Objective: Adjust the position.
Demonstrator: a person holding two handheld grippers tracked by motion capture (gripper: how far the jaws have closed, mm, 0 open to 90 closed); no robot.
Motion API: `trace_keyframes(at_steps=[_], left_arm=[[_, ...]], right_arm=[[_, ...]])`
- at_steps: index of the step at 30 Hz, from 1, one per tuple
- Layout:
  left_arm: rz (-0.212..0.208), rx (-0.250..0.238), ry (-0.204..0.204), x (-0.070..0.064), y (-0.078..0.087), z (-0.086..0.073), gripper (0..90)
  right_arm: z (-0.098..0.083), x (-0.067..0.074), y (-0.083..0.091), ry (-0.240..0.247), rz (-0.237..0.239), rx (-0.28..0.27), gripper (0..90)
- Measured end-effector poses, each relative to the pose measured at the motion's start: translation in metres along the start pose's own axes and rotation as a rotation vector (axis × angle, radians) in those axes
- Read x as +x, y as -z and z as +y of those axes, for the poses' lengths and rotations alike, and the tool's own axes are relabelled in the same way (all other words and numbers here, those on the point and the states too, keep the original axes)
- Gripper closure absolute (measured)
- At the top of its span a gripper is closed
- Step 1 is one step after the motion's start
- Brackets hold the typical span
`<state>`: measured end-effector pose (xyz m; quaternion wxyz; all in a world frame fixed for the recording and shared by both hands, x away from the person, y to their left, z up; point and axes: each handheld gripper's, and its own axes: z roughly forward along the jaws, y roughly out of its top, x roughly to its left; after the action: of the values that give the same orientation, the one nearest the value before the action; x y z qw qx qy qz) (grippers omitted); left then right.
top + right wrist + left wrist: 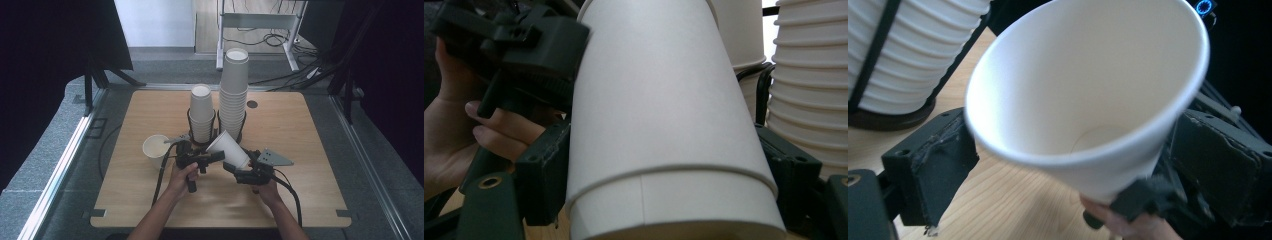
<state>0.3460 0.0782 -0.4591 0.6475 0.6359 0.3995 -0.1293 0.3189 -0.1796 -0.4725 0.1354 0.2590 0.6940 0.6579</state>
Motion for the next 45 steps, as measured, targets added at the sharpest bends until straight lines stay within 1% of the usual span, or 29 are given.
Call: trace_keyframes(at_steps=[3,7,9,16,24,27,30,32,36,38,40,42,45], left_arm=[[0.000,0.004,0.007,0.001,-0.007,-0.001,3.5],[0.006,-0.020,0.020,0.002,-0.011,0.000,6.2],[0.001,-0.025,0.028,0.003,-0.011,0.001,8.1],[0.000,-0.032,0.031,0.006,-0.015,0.000,10.1],[0.027,-0.035,-0.005,0.004,-0.015,0.000,11.1],[0.029,-0.032,-0.007,0.004,-0.014,0.000,11.1],[0.040,-0.033,-0.020,0.003,-0.014,0.000,11.7],[0.044,-0.034,-0.034,0.002,-0.014,-0.001,12.1],[0.071,-0.042,-0.090,-0.002,-0.014,-0.002,12.4],[0.079,-0.045,-0.099,-0.003,-0.014,-0.002,12.2],[0.073,-0.048,-0.081,-0.002,-0.014,-0.002,11.9],[0.056,-0.047,-0.054,0.000,-0.014,-0.001,11.8],[0.049,-0.047,-0.041,0.001,-0.015,-0.001,11.6]], right_arm=[[-0.003,0.002,-0.003,0.014,0.003,0.009,21.2],[-0.007,0.003,-0.006,0.025,-0.001,0.030,21.2],[-0.008,0.003,-0.007,0.021,0.000,0.034,21.3],[-0.010,0.000,-0.009,0.008,-0.005,0.048,21.4],[-0.011,0.000,-0.011,-0.002,-0.002,0.062,21.1],[-0.011,0.000,-0.011,-0.001,-0.002,0.064,21.1],[-0.011,0.000,-0.012,-0.003,0.001,0.069,20.9],[-0.012,0.000,-0.012,-0.004,0.002,0.071,20.7],[-0.012,0.001,-0.013,-0.006,0.007,0.075,20.6],[-0.012,0.001,-0.013,-0.007,0.010,0.076,20.7],[-0.012,0.001,-0.013,-0.008,0.008,0.072,20.8],[-0.012,0.001,-0.013,-0.006,0.004,0.068,20.9],[-0.012,0.001,-0.013,-0.003,-0.002,0.067,20.9]])
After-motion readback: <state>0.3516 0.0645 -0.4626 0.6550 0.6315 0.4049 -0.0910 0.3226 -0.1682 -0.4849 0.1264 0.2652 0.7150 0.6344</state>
